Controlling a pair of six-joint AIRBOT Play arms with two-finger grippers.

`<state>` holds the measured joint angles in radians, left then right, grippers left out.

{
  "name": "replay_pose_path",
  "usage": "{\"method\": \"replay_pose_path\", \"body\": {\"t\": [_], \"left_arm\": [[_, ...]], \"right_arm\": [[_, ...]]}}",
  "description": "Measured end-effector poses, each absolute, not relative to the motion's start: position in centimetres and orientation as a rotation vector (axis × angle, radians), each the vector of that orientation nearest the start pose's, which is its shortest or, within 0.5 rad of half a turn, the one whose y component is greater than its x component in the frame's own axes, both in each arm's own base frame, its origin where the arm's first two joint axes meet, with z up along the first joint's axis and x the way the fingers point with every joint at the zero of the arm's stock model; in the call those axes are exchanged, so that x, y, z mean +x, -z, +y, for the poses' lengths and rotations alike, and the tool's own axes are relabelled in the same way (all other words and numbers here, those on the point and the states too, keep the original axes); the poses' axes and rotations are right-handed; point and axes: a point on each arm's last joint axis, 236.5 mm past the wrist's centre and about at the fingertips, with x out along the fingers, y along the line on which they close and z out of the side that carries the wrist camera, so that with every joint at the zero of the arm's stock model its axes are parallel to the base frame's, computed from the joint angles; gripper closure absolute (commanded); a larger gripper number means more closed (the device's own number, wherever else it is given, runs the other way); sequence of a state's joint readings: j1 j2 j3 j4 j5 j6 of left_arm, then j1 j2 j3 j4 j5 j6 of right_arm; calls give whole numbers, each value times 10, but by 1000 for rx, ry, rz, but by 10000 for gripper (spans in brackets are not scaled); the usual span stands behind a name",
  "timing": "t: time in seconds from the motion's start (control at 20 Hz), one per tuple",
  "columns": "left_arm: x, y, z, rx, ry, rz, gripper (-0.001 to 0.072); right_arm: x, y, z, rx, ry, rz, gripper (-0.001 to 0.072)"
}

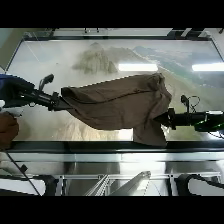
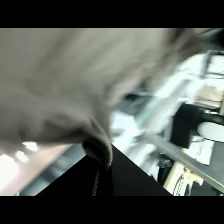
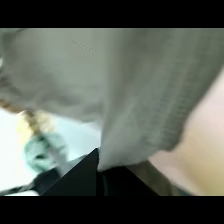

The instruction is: Fold the shirts.

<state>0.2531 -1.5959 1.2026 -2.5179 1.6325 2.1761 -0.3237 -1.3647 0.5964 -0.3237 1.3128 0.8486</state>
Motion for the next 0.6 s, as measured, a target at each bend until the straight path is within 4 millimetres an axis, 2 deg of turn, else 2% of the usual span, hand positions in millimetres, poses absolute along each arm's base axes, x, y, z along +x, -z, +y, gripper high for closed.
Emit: {"method": "replay_pose_path", "body": {"t": [0.1, 0.2, 0.3, 0.4, 0.5, 0.55, 0.6], "left_arm": [[343, -75, -113, -647, 1029, 1237, 680], [330, -150, -117, -596, 1136, 1015, 680], [311, -227, -114, -481, 1168, 783, 680], [288, -299, -109, -311, 1109, 561, 679], [265, -362, -106, -140, 1002, 370, 680], [253, -390, -108, -68, 948, 294, 680], [243, -409, -112, -20, 919, 248, 679]], "right_arm": [[310, -36, 136, 1063, -834, 1024, 684], [305, -137, 140, 1026, -1020, 714, 684], [280, -246, 131, 910, -1155, 353, 685], [237, -345, 121, 696, -1188, 10, 686], [197, -415, 121, 451, -1103, -220, 686], [183, -442, 125, 340, -1039, -293, 686], [173, -464, 131, 240, -971, -349, 686]]}}
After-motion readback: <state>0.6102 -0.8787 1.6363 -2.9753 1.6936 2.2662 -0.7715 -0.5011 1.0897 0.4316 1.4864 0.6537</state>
